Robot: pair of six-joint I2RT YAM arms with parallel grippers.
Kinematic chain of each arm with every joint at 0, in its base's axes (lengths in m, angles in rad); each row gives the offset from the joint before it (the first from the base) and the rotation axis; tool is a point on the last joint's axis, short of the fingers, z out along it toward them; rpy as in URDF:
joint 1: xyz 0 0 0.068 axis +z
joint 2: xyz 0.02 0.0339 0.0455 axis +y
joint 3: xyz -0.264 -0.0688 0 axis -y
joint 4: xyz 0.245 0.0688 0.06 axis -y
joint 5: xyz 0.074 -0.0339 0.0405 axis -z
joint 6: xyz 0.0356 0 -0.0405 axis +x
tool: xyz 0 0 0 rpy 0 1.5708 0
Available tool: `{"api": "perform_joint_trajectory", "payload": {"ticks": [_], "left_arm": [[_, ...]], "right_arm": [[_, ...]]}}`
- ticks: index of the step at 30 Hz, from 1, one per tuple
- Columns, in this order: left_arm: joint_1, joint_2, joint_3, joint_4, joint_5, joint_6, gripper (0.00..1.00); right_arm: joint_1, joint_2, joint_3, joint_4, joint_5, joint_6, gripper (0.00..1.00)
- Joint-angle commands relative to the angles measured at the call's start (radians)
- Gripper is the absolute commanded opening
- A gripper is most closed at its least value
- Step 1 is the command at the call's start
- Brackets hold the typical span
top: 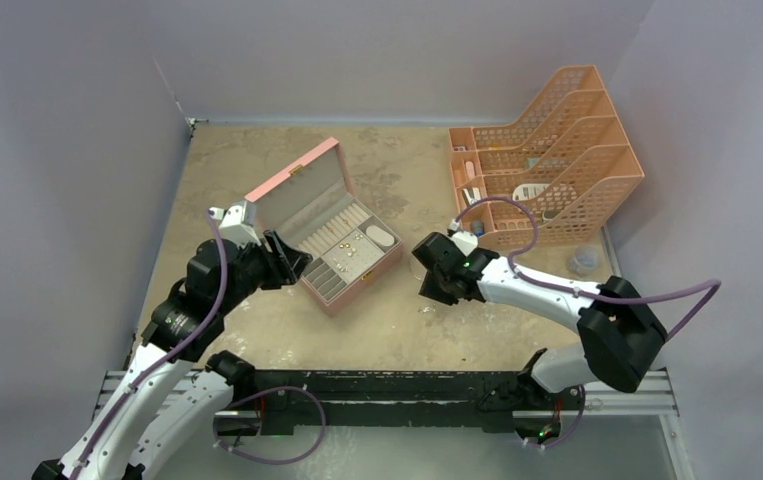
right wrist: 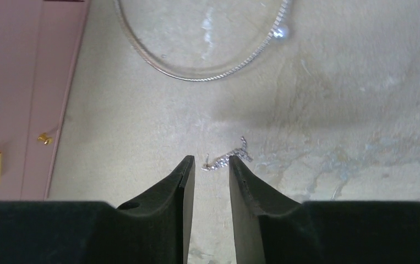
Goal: Organize the mixed jewelry
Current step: Pick up the jewelry from the center of the board.
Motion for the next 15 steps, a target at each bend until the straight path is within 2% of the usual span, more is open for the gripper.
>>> {"api": "perform_joint_trajectory", "payload": {"ticks": [1,10,15], "left_arm": [[0.008,-0.007,-0.011,0.027,-0.001,-0.011,0.49],[0.009,-0.009,-0.013,0.024,-0.011,-0.003,0.49],[0.008,-0.021,-0.004,0.009,-0.046,0.001,0.49]], "right_arm": [[0.016,-0.059,-0.019,-0.061,0.042,0.229,0.33],[0.127,-0.041,0.03,-0.2,0.037,0.555,0.38],[0.131,-0.023,0.053,-0.268,0.055,0.664,0.32]]}}
